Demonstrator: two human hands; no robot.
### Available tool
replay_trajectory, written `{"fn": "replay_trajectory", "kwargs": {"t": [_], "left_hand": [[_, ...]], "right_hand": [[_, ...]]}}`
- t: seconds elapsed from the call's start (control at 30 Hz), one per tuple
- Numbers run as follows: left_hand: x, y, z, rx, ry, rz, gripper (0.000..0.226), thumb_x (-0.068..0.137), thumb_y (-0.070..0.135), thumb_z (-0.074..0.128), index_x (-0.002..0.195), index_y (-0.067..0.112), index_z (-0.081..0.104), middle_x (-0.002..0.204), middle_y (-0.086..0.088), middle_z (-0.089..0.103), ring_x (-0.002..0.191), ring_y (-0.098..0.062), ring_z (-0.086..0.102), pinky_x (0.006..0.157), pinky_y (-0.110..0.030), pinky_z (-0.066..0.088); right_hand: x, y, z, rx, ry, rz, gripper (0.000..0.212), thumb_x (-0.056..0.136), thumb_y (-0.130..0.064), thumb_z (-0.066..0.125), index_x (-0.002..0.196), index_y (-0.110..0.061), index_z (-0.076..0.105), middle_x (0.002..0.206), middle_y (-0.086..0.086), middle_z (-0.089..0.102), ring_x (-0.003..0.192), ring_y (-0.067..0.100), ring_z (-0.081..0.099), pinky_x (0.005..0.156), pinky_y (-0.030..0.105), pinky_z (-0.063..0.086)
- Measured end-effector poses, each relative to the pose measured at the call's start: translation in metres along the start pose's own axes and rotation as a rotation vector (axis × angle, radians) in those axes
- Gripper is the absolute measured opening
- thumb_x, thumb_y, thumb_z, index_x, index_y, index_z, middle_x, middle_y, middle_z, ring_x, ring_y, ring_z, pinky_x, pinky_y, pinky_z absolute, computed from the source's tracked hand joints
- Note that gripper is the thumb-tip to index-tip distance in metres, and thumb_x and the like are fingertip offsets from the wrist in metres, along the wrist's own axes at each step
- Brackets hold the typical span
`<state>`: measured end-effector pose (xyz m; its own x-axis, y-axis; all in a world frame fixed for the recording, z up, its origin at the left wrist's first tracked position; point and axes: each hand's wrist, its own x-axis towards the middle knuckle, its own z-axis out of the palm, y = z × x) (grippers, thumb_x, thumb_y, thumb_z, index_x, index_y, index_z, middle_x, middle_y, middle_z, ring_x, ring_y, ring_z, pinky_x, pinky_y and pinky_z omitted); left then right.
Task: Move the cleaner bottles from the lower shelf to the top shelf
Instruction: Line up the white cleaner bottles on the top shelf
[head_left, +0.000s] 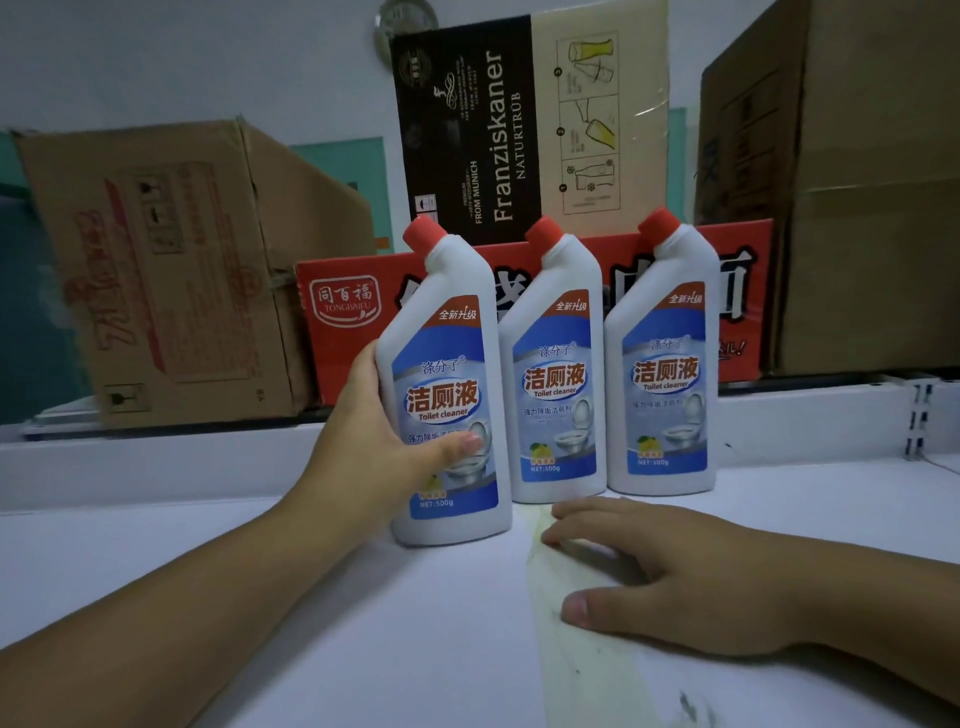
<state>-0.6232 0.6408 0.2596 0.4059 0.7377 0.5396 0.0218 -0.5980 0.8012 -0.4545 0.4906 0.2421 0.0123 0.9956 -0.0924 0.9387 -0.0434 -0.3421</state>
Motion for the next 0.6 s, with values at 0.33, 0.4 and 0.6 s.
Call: {"fn": "replay_trajectory", "kwargs": {"t": [0.33, 0.4, 0.6], "left_hand": [[-0.003, 0.009, -0.008, 0.247, 0.162, 0.042, 0.104, 0.055, 0.055, 0.069, 0.144, 0.036, 0.019, 0.145, 0.004, 0.029, 0.134, -0.018, 0.035, 0.102, -0.050, 0.044], [-0.003, 0.019, -0.015, 0.256, 0.245, 0.153, 0.085, 0.074, 0.049, 0.066, 0.144, 0.030, 0.022, 0.147, 0.000, 0.024, 0.134, -0.020, 0.032, 0.104, -0.051, 0.041], [-0.033, 0.059, -0.020, 0.226, 0.041, 0.472, 0.042, 0.086, 0.041, 0.056, 0.124, 0.027, 0.047, 0.118, 0.008, 0.043, 0.114, -0.009, 0.048, 0.093, -0.030, 0.048]], "right_hand": [[-0.001, -0.001, 0.001, -0.029, 0.057, -0.003, 0.057, 0.084, -0.063, 0.045, 0.137, -0.045, 0.034, 0.148, -0.027, 0.028, 0.131, -0.003, 0.028, 0.108, 0.021, 0.022], [-0.005, -0.001, 0.001, -0.064, 0.093, 0.007, 0.056, 0.085, -0.062, 0.045, 0.136, -0.043, 0.037, 0.147, -0.025, 0.031, 0.130, -0.002, 0.031, 0.107, 0.020, 0.023], [-0.023, -0.001, -0.003, -0.182, 0.184, 0.086, 0.052, 0.083, -0.063, 0.048, 0.127, -0.037, 0.050, 0.136, -0.016, 0.048, 0.118, 0.006, 0.046, 0.104, 0.031, 0.038]]}}
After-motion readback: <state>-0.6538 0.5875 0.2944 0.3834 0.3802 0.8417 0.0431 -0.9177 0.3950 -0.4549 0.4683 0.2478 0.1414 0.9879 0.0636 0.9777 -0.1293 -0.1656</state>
